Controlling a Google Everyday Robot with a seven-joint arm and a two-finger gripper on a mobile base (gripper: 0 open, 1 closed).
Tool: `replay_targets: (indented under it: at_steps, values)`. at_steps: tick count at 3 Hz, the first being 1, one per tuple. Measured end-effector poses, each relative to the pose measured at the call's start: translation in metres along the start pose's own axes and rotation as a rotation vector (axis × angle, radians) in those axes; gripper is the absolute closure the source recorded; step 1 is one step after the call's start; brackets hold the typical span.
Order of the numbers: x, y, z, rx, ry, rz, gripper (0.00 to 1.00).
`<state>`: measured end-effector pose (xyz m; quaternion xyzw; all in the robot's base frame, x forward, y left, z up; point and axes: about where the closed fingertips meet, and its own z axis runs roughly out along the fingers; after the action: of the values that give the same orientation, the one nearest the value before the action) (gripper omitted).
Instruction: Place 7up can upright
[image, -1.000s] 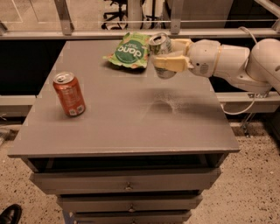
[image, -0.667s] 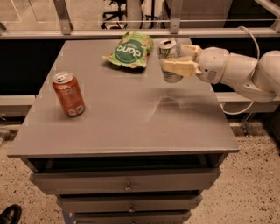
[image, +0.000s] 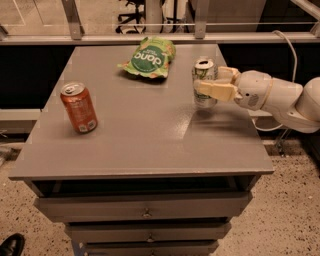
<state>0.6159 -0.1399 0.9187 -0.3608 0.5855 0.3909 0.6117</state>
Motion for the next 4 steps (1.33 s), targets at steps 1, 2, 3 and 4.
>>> replay_targets:
  at_steps: [1, 2, 3, 4]
  values:
    - [0.014, 0.004, -0.004, -0.017, -0.033, 0.061, 1.00]
    - [0.024, 0.005, -0.008, -0.020, -0.039, 0.104, 0.85]
    - [0.032, 0.006, -0.013, -0.018, -0.037, 0.133, 0.62]
    - [0.038, 0.006, -0.019, -0.010, -0.022, 0.149, 0.23]
